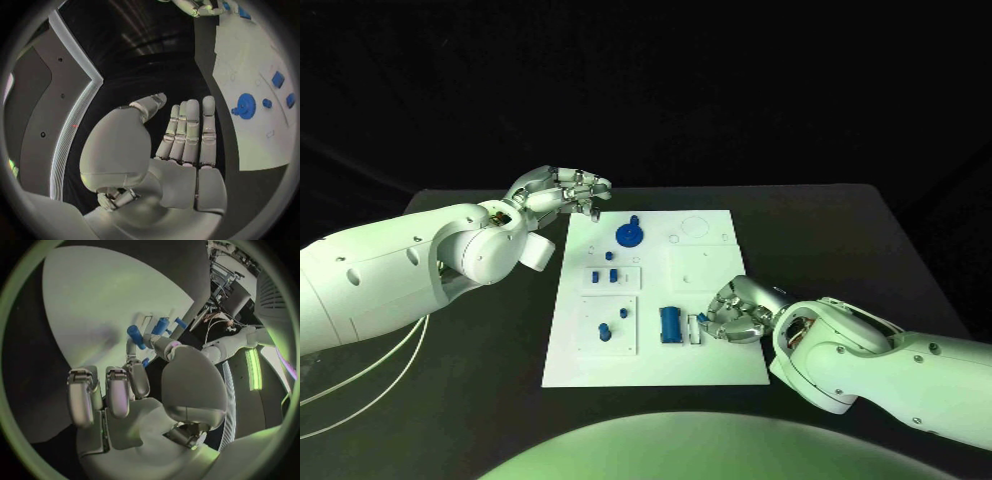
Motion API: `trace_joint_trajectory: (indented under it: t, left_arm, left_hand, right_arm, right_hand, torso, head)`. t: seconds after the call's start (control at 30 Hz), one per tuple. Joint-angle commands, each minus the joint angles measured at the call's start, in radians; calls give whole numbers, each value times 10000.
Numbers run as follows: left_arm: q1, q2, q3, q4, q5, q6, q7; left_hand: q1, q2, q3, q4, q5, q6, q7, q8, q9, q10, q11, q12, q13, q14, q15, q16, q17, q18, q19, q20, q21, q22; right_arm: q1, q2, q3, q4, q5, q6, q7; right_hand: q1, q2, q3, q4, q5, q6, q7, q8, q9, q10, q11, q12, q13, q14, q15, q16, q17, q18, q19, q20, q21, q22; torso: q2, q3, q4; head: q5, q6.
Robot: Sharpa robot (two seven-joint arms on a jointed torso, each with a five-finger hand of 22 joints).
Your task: Assemble the parts on the task board
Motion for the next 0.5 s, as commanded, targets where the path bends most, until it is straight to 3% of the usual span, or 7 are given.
trace_joint_trajectory:
  t: [0.03,0.27,0.5]
  left_arm:
    - [5,28,7,25,-11,117,78]
    - [4,26,7,28,-11,116,78]
    - [4,27,7,25,-12,145,62]
  left_hand:
    - [-64,66,-40,33,-64,-72,17,32,0,-35,58,-51,-11,-23,60,-12,-13,105,-20,56,-22,-10]
    - [-64,66,-40,33,-64,-72,17,32,0,-35,58,-51,-11,-23,60,-12,-13,105,-20,56,-22,-10]
    - [-47,74,-54,50,-62,-94,18,75,-6,-39,60,-39,-36,-36,63,9,-31,108,-31,62,-29,-17]
  right_arm:
    - [-28,112,-1,-81,555,11,110]
    - [-79,280,-3,-358,666,342,103]
    - [-116,405,-3,-516,557,402,79]
  right_hand:
    - [-180,0,51,48,-88,20,-79,38,153,66,-3,64,789,917,-70,43,2065,-118,998,-58,49,2601]
    - [-727,-122,-17,91,-487,76,-84,54,168,97,-3,118,840,913,-68,35,2050,-116,995,-55,43,2599]
    - [-864,-149,-51,84,-700,103,-93,60,174,108,-9,136,859,914,-72,35,2051,-116,993,-57,40,2598]
  torso:
    - [-3,1,-8]
    - [-3,-9,3]
    - [-7,-7,-1]
  head:
    - [11,1]
    - [33,1]
    - [15,1]
